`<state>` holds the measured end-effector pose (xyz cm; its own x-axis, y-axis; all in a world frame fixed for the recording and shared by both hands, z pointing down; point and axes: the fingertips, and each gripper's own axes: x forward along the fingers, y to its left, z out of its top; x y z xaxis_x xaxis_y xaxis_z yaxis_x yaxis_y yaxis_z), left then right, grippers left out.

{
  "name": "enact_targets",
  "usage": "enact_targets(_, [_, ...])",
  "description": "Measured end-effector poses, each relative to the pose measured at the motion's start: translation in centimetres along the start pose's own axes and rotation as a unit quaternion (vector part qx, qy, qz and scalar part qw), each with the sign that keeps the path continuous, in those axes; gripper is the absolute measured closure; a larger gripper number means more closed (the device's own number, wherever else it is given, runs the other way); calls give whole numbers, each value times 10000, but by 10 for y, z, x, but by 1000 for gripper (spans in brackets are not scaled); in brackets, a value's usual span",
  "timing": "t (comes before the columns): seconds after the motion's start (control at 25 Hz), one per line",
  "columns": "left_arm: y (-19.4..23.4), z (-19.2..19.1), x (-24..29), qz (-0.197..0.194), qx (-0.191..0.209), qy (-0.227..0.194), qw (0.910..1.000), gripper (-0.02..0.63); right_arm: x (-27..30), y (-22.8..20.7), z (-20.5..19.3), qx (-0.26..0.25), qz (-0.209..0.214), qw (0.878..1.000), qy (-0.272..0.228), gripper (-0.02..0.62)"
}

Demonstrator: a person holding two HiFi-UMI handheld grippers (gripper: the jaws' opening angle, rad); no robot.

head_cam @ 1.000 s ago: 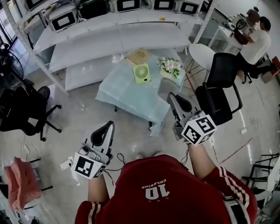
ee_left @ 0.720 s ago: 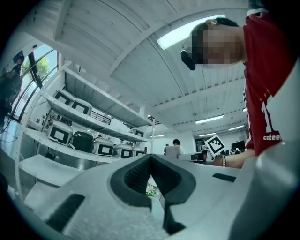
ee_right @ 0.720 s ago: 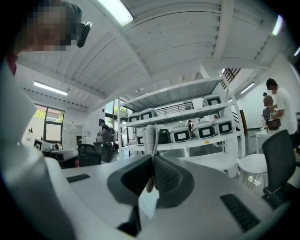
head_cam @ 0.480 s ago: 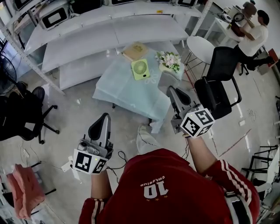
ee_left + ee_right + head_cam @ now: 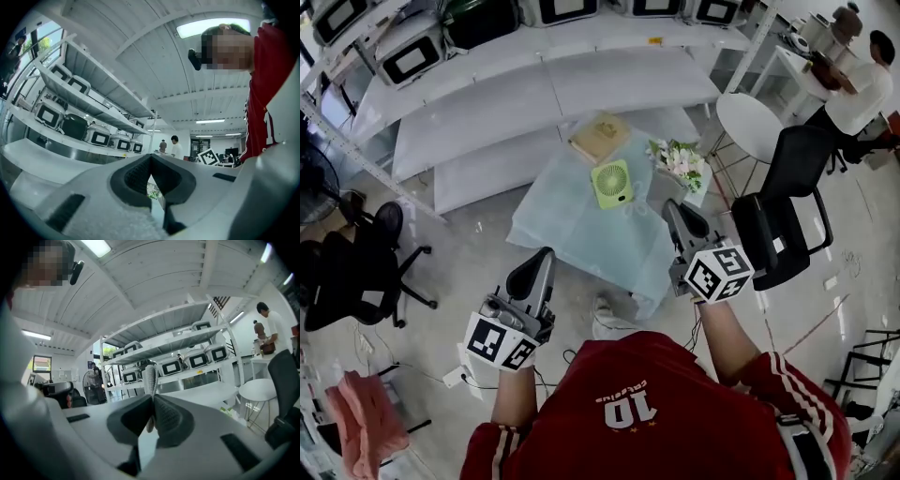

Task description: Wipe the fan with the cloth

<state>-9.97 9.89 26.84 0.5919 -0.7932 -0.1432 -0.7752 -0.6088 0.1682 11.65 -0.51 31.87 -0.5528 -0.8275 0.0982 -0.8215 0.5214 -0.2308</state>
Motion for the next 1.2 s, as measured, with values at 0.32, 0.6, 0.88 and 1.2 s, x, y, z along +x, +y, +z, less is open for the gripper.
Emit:
enact_targets(0.32, [69, -11, 96, 204, -46, 261, 9994, 604, 92, -69, -28, 188, -164, 9988, 417, 580])
enact_targets(0.6, [100, -46, 133, 352, -192, 342, 9986, 604, 132, -95, -101, 460, -199, 9921, 1153, 580])
enact_targets(0.88, [109, -76, 153, 181, -212, 653, 9975, 604, 154, -121, -146, 469, -608, 9872, 1401, 580])
enact_targets(1.2, [126, -90, 167, 78, -140, 908, 9957, 603, 185, -158, -186, 351, -1007, 9792, 1724, 580])
